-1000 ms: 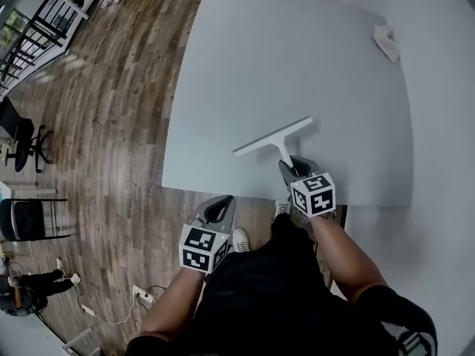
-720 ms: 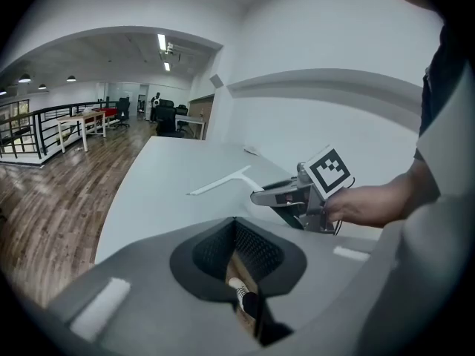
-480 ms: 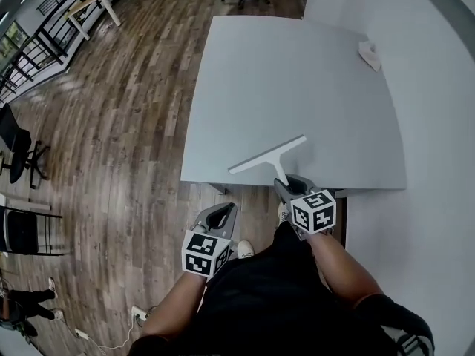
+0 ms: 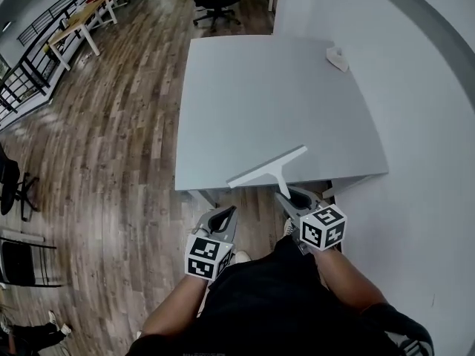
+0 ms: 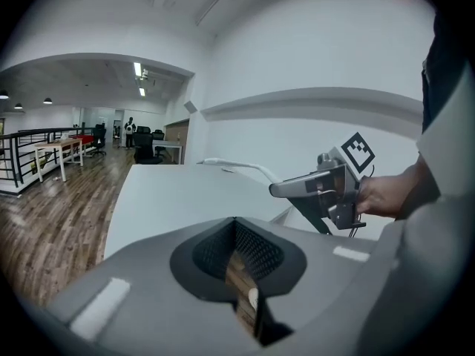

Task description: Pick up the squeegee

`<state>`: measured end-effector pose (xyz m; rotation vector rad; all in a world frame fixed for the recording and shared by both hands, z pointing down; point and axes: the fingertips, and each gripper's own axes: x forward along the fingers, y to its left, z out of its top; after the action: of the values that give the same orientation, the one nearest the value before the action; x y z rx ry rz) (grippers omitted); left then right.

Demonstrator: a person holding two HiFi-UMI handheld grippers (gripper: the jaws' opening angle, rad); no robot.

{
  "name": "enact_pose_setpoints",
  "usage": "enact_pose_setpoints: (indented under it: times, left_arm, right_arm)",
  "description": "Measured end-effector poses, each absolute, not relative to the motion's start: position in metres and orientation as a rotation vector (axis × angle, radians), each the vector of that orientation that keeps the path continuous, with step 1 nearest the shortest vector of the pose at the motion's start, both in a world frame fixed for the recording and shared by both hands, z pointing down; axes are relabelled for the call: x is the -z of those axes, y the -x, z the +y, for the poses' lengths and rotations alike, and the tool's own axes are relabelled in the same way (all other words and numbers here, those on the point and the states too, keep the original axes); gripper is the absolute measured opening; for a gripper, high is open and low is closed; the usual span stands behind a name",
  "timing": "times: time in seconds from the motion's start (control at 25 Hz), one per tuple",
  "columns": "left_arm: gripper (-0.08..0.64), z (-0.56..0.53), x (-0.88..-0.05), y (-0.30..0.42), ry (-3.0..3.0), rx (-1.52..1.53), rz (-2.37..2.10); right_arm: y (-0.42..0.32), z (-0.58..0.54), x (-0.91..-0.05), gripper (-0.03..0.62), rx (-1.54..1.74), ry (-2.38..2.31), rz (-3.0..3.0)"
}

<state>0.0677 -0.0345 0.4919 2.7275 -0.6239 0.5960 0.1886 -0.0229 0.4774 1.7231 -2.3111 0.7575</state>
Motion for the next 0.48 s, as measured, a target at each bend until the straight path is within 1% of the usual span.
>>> enact_pose_setpoints:
  times: [0.16,0.48]
  left_arm:
    - [0.008,-0.028,-0.475,-0.083,-2.770,-0.536,-0.591]
    - [0.008,0.001,-0.467,-0.128,-2.749,-0.488,-0.537]
  right_arm:
    - [-0.202,0.004,-0.457,0.095,-0.760,-1.815,-2.330]
    - [-0.250,0.070,-0.454,0.095,-0.824,-1.960,-2.277]
